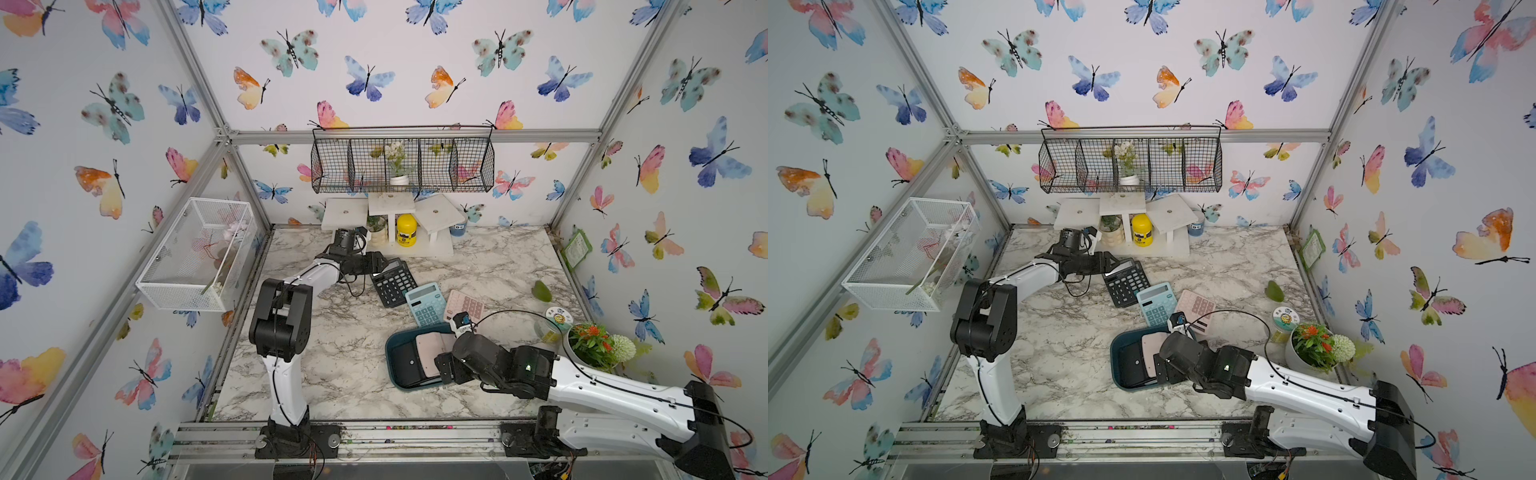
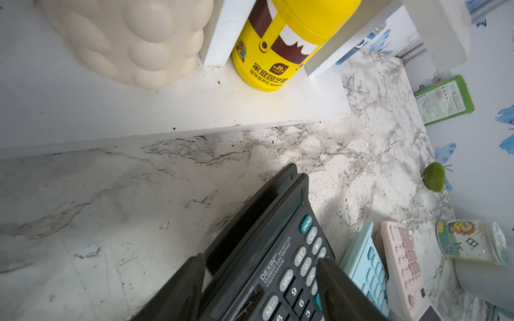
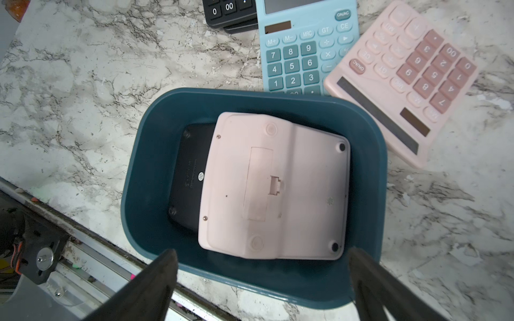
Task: Put the calculator in the storage box
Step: Pick up the calculator at the center of the board.
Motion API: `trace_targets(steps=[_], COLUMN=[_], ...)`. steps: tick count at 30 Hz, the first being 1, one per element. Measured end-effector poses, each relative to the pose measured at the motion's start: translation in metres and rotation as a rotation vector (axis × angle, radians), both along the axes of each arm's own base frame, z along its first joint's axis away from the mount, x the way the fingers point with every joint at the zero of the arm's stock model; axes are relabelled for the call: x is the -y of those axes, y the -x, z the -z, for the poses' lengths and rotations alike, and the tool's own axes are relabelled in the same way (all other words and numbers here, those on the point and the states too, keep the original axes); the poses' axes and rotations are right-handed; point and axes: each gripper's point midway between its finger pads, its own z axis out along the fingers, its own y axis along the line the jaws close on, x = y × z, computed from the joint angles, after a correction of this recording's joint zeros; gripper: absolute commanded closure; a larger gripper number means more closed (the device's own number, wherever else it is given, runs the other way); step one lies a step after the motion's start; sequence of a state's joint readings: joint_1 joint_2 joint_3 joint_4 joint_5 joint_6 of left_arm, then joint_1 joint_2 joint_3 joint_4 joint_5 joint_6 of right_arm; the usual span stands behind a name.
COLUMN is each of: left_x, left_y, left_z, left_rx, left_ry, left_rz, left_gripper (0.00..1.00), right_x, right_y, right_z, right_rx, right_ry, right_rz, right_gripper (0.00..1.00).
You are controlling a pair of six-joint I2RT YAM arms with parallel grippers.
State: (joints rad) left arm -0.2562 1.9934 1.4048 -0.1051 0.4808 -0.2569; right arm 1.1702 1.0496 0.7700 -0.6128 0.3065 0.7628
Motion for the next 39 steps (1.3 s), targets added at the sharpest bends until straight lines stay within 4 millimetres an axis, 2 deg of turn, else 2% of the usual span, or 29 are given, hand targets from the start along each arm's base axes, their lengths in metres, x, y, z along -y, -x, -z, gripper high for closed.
trace_targets(steps=[4,9,11,16,23,32,39], left_x=[0.000,-0.001,-0.002,-0.003,0.000,0.001,-0.016], left_y=[0.000,0.001,-0.001,0.000,0.001,0.021,0.039], left_z=[0.008,0.020,0.026,0.035,0.029,0.008,-0.012], left_rx=[-0.014,-0.041,-0.049,-0.072,-0.070,-0.052,-0.029], left_ry=[0.002,-0.002,-0.006,0.001,0.037,0.061,0.020], left_rz=[0.019,0.027,0.028,0.033,0.053,0.070,-0.007], left_gripper=[0.40,0.26,0.27,0.47,0.72,0.87,0.94], right_x=[0.001,0.002,0.002,0.002,0.000,-0.001,-0.002], right_y=[0.001,0.001,0.001,0.001,0.002,0.002,0.002], right_z=[0.003,0.004,0.004,0.004,0.008,0.011,0.013], right_rx=[-0.004,-0.005,-0.005,-0.006,-0.017,-0.021,-0.022], right_ry=[0.007,0.009,0.009,0.009,0.014,0.017,0.019], right_rz=[0.000,-0.001,-0.001,-0.002,-0.007,-0.009,-0.009], right_gripper=[0.01,0.01,0.01,0.01,0.01,0.01,0.01])
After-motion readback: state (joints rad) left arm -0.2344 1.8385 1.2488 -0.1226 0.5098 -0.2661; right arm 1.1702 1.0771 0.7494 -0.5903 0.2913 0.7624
